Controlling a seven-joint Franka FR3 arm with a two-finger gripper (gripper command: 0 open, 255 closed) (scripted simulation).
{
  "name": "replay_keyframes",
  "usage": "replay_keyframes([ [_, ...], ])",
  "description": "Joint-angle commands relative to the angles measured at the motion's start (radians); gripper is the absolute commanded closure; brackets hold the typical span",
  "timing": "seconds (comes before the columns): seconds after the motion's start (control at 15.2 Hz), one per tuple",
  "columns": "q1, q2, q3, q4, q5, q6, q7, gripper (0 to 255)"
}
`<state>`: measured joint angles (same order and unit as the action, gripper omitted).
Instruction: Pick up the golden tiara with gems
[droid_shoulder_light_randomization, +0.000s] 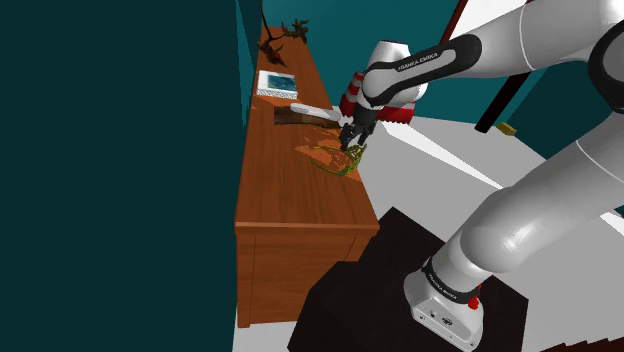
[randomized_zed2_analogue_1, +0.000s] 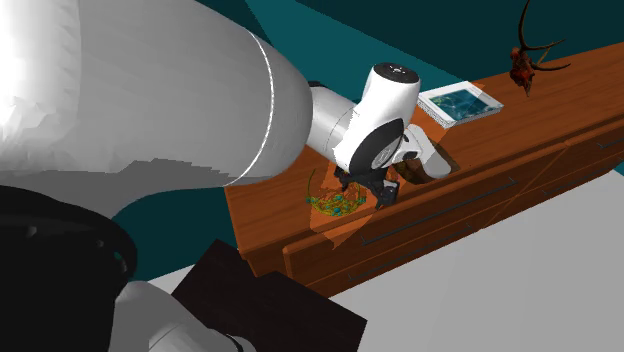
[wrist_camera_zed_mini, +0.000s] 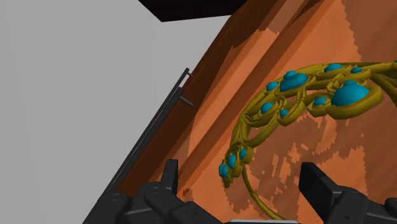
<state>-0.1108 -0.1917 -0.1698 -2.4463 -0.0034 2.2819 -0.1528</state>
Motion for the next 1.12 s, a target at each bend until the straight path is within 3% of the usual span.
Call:
replay_keyframes([
  [0.0, 0.001, 0.023, -0.002, -0.016, 0.005, 0.039, -0.005, 0],
  [0.13, 0.001, 0.023, -0.002, -0.016, 0.005, 0.039, -0.005, 0],
  [0.2, 0.001, 0.025, -0.002, -0.015, 0.005, 0.040, -0.005, 255],
  [0.79, 0.001, 0.023, -0.002, -0.016, 0.005, 0.039, -0.005, 255],
  [1.06, -0.001, -0.010, 0.001, 0.010, -0.002, -0.019, 0.002, 255],
])
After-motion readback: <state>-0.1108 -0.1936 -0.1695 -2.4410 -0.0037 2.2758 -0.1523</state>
